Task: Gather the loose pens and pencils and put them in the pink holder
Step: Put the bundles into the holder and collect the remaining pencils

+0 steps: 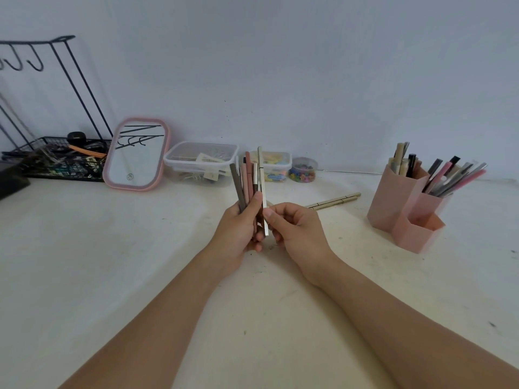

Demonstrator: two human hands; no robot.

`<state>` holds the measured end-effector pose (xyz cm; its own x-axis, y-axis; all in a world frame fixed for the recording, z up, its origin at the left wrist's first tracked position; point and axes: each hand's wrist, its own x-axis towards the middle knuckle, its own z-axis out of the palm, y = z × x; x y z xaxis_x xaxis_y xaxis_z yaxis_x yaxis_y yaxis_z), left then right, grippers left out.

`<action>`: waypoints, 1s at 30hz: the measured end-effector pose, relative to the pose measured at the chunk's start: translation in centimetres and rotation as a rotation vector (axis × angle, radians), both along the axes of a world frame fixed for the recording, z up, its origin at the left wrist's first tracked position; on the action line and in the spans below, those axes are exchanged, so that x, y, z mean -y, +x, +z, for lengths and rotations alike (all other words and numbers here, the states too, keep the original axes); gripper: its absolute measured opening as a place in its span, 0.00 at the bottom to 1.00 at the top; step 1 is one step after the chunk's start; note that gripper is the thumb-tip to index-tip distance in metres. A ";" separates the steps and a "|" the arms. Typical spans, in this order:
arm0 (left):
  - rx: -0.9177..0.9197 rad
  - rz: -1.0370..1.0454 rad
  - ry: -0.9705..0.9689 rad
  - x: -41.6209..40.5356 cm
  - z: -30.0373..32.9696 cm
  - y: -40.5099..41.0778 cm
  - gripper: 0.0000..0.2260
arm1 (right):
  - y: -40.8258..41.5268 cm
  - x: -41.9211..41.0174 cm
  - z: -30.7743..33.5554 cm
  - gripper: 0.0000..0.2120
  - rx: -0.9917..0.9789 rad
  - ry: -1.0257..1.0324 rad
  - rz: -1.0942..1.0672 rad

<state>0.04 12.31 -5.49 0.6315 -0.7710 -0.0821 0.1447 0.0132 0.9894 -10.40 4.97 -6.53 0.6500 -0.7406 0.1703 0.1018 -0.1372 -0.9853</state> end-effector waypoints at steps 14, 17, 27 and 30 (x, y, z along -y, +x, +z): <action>0.093 -0.005 0.076 0.1 -0.1 0.2 0.06 | -0.2 0.1 -0.3 0.10 -0.040 -0.250 0.019; 0.017 0.030 0.026 0.0 -0.3 0.7 0.05 | -0.4 1.9 -0.3 0.06 -0.127 -0.365 -0.203; -0.056 0.148 -0.064 -0.3 -0.4 2.3 0.11 | -1.7 5.2 -0.7 0.08 -0.651 -0.592 -0.284; -0.061 0.137 -0.064 -0.3 -0.4 2.1 0.10 | -1.4 5.3 -0.7 0.07 -0.667 -0.619 -0.260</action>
<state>2.14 12.60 -5.85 0.7262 -0.6832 -0.0768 0.1969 0.0996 0.9754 -11.83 -0.36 -7.28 0.5822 -0.7786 0.2340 -0.5640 -0.5941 -0.5735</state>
